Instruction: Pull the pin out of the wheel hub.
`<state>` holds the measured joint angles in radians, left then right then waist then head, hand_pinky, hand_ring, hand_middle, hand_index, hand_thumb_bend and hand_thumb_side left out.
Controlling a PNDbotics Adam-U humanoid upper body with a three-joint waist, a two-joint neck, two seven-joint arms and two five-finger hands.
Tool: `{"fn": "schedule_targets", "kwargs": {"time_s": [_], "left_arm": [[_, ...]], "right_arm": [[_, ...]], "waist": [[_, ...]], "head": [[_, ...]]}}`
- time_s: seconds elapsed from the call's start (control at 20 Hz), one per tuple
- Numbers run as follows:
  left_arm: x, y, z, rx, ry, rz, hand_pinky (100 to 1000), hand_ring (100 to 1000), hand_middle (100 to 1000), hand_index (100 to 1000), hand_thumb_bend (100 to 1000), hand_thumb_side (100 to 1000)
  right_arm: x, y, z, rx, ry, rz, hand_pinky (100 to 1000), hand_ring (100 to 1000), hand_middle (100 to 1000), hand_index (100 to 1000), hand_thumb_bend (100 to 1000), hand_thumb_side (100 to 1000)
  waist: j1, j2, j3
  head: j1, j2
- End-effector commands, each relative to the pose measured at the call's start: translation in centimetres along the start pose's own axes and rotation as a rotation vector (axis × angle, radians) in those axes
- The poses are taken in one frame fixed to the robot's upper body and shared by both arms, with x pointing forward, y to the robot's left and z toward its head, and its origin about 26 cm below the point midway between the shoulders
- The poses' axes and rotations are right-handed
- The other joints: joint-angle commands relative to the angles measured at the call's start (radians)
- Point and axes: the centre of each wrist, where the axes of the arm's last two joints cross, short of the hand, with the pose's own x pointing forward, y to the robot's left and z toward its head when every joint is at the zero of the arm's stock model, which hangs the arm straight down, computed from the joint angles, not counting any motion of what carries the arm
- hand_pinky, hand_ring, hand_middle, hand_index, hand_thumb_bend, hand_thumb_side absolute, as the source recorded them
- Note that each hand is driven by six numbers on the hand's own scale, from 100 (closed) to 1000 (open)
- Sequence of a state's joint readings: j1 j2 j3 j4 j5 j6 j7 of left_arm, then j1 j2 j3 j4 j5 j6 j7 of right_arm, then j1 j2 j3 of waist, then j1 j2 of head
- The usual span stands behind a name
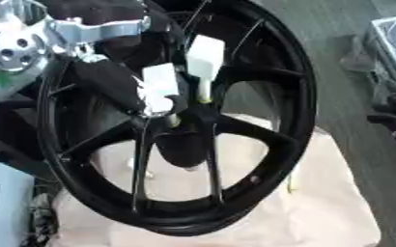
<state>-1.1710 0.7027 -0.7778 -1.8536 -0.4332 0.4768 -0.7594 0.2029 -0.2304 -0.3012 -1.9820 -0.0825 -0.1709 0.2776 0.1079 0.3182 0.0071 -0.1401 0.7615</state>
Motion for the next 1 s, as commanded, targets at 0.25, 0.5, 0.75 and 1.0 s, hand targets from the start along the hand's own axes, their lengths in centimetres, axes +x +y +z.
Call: {"fn": "schedule_targets", "kwargs": {"time_s": [0.25, 0.5, 0.75, 1.0], "left_arm": [[-0.7, 0.4, -0.6, -0.115, 0.140, 0.060, 982, 935, 828, 892, 454, 547], [-0.5, 0.3, -1.2, -0.129, 0.124, 0.056, 978, 933, 825, 862, 447, 494], [-0.9, -0.1, -1.5, -0.140, 0.140, 0.047, 983, 939, 830, 842, 466, 456], [-1.1, -0.3, -1.8, -0.146, 0.151, 0.044, 980, 936, 827, 809, 427, 397]], "right_arm": [[0.6, -0.3, -0.2, 0.003, -0.013, 0.018, 1000, 818, 813, 917, 100, 685], [0.6, -0.3, -0.2, 0.000, -0.009, 0.019, 1000, 818, 814, 917, 100, 688], [0.6, -0.3, -0.2, -0.003, -0.005, 0.020, 1000, 818, 814, 917, 100, 689], [0.6, -0.3, -0.2, -0.003, -0.003, 0.021, 1000, 818, 814, 917, 100, 691]], "waist": [[-0.003, -0.013, -0.007], [-0.002, -0.013, -0.010], [-0.001, -0.012, -0.009], [-0.001, -0.011, -0.008]], "head": [[0.013, -0.018], [0.017, -0.016], [0.023, -0.014], [0.028, -0.014]]}}
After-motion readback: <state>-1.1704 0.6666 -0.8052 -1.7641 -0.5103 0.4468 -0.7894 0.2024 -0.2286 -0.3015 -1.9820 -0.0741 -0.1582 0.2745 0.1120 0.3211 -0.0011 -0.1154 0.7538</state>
